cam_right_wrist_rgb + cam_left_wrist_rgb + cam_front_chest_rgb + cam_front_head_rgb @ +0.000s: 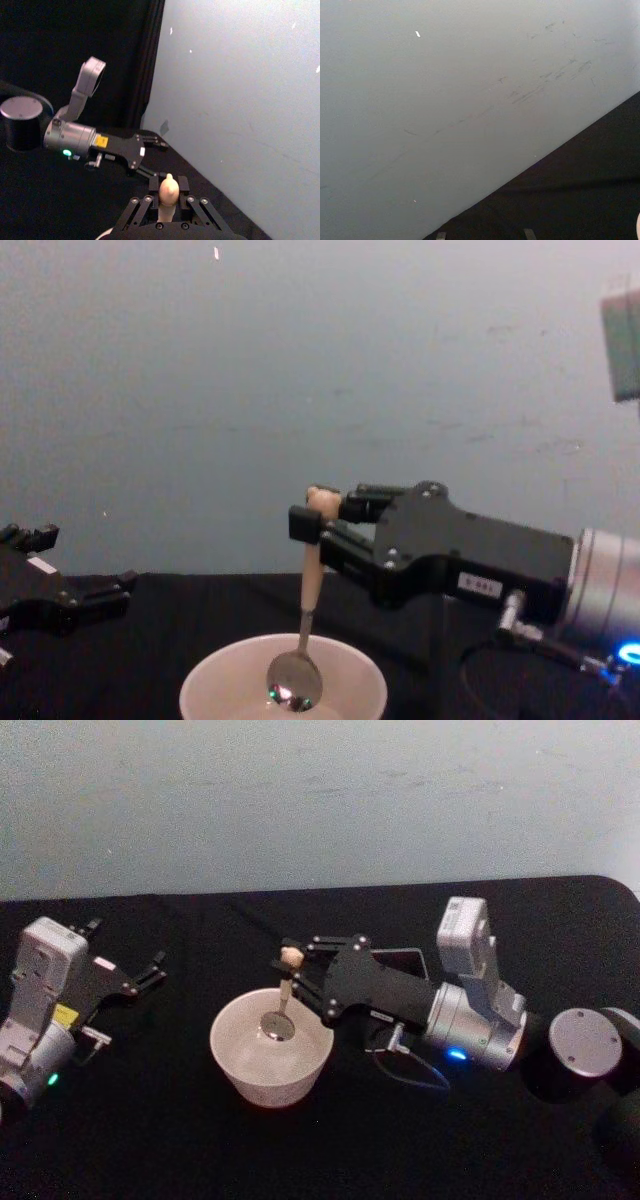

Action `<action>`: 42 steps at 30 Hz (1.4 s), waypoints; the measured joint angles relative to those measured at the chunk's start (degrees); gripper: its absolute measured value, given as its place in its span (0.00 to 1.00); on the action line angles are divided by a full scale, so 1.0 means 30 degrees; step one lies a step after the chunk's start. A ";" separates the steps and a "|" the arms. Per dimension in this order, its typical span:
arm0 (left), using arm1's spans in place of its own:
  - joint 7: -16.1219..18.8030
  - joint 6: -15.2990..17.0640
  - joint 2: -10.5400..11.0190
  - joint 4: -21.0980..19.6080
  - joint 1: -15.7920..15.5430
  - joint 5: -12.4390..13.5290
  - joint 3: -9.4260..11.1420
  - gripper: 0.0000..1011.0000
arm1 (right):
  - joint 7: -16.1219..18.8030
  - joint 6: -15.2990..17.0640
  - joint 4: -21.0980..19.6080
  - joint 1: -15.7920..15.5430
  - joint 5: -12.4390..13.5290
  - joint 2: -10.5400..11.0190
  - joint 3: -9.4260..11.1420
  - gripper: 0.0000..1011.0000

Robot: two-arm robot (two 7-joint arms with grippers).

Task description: Pick up the stirring spoon with one hand, stir inside the cup, then place it back in its original position.

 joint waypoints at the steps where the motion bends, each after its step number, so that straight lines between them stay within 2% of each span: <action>1: 0.0000 0.0000 0.0000 0.0000 0.0000 0.0000 0.0000 0.99 | -0.0005 -0.0088 0.0160 0.0049 -0.0066 -0.0083 -0.0042 0.21; 14: 0.0000 0.0000 0.0000 0.0000 -0.0001 0.0000 0.0001 0.99 | -0.0259 -0.0833 0.2193 0.0706 -0.0933 -0.1107 -0.0299 0.21; 27: 0.0000 0.0001 0.0000 0.0000 0.0000 0.0000 0.0001 0.99 | -0.0540 -0.0849 0.3018 0.1006 -0.1453 -0.1531 -0.0271 0.21; 34: 0.0000 0.0000 -0.0001 0.0000 0.0000 0.0000 0.0001 0.99 | -0.0647 -0.0786 0.2833 0.0857 -0.1564 -0.1248 0.0014 0.21; 42: 0.0000 0.0000 0.0000 0.0000 0.0000 0.0000 0.0001 0.99 | -0.0057 -0.0421 0.1109 -0.0184 -0.0886 -0.0168 0.0328 0.21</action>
